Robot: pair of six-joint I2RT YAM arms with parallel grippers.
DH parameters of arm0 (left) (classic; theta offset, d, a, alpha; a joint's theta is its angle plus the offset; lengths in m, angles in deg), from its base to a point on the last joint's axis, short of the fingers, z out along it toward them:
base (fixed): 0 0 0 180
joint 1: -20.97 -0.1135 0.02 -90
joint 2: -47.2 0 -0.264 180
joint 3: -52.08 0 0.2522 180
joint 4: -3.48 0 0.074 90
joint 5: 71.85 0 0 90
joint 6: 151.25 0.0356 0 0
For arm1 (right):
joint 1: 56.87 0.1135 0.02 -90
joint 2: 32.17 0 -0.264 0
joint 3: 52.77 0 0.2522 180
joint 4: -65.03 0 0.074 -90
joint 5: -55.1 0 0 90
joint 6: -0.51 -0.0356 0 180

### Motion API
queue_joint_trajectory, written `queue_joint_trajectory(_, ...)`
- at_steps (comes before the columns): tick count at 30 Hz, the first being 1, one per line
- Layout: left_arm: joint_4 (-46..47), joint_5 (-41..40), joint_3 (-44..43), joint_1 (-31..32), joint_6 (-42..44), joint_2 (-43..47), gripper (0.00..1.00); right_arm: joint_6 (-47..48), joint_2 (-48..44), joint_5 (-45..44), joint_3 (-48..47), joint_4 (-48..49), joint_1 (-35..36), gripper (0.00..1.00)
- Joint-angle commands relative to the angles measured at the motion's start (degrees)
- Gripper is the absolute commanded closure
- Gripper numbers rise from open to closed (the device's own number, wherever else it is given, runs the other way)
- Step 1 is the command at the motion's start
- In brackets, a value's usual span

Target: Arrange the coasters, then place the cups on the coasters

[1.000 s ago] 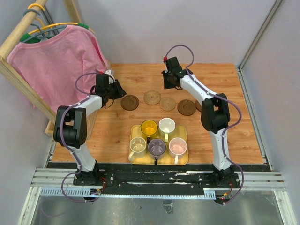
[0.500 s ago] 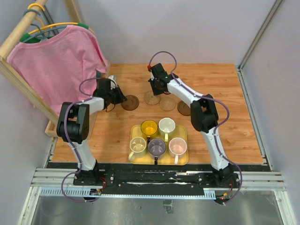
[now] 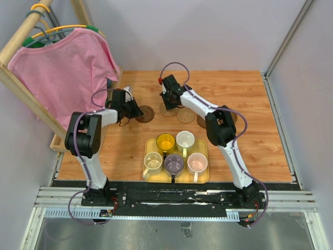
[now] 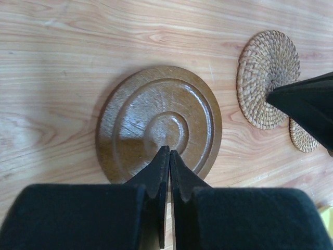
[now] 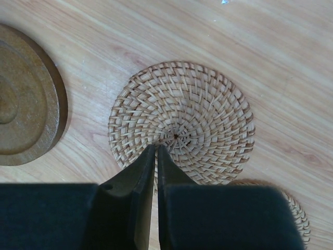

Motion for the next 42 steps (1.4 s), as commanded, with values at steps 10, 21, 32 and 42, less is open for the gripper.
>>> queue_joint_trajectory(10,-0.11,-2.54,-0.84,2.16,-0.52,-3.08,0.96,-1.38,-0.89,2.10,6.40,-0.32,2.93,0.97)
queue_joint_trajectory(21,-2.03,-7.57,-1.42,1.13,-2.16,-2.90,0.99,-2.66,-3.36,2.00,11.00,-0.18,5.11,0.98)
queue_joint_trajectory(32,-3.21,-10.63,-2.35,0.09,-1.92,-2.34,0.99,-3.67,-5.13,0.92,13.10,-0.23,5.70,0.97)
queue_joint_trajectory(42,-3.01,-7.57,-3.31,-0.74,-1.56,-1.63,0.99,-0.87,-5.24,-1.33,6.11,-2.39,5.74,0.95)
